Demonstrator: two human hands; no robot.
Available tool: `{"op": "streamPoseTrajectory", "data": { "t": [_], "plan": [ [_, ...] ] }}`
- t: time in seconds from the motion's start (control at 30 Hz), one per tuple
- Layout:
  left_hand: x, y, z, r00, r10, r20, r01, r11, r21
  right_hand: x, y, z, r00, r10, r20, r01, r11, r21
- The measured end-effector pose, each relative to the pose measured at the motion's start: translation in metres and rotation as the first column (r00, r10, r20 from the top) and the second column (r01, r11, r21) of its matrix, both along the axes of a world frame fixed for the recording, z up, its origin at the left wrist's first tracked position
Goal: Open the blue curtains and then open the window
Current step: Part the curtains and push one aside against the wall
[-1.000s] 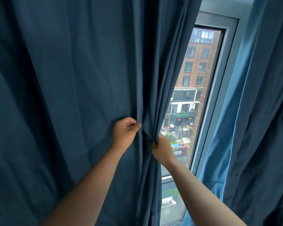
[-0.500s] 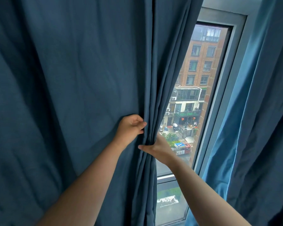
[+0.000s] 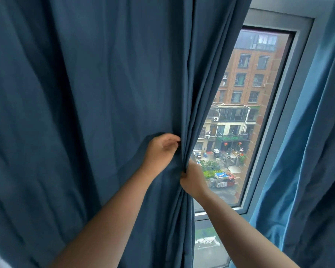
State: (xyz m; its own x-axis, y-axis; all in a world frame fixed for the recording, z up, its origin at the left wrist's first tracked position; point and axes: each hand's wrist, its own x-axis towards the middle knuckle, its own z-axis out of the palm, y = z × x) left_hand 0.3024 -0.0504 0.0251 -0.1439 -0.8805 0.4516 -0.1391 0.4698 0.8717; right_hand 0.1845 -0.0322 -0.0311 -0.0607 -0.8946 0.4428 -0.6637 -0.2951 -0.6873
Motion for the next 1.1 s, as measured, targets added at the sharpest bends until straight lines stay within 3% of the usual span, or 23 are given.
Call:
{"op": "streamPoseTrajectory", "data": {
  "t": [0.23, 0.53, 0.67, 0.9, 1.1],
  "plan": [
    [0.034, 0.002, -0.002, 0.978, 0.120, -0.172, -0.132, 0.989, -0.062, 0.043, -0.008, 0.001, 0.989, 0.102, -0.106, -0.096, 0.993, 0.063],
    [0.058, -0.004, 0.004, 0.962, 0.213, -0.171, -0.236, 0.964, -0.122, 0.082, -0.026, 0.014, 0.955, 0.174, -0.240, -0.135, 0.976, 0.170],
    [0.050, -0.013, 0.013, 0.961, 0.267, -0.072, -0.273, 0.957, -0.097, 0.083, -0.023, 0.015, 0.949, 0.196, -0.245, -0.156, 0.973, 0.171],
    [0.030, -0.021, 0.031, 0.828, 0.530, 0.183, -0.462, 0.830, -0.312, 0.073, -0.019, 0.016, 0.937, 0.247, -0.249, -0.209, 0.963, 0.168],
    [0.039, -0.024, 0.041, 0.864, 0.424, 0.271, -0.366, 0.899, -0.241, 0.050, -0.024, 0.015, 0.930, 0.281, -0.236, -0.235, 0.950, 0.206]
  ]
}}
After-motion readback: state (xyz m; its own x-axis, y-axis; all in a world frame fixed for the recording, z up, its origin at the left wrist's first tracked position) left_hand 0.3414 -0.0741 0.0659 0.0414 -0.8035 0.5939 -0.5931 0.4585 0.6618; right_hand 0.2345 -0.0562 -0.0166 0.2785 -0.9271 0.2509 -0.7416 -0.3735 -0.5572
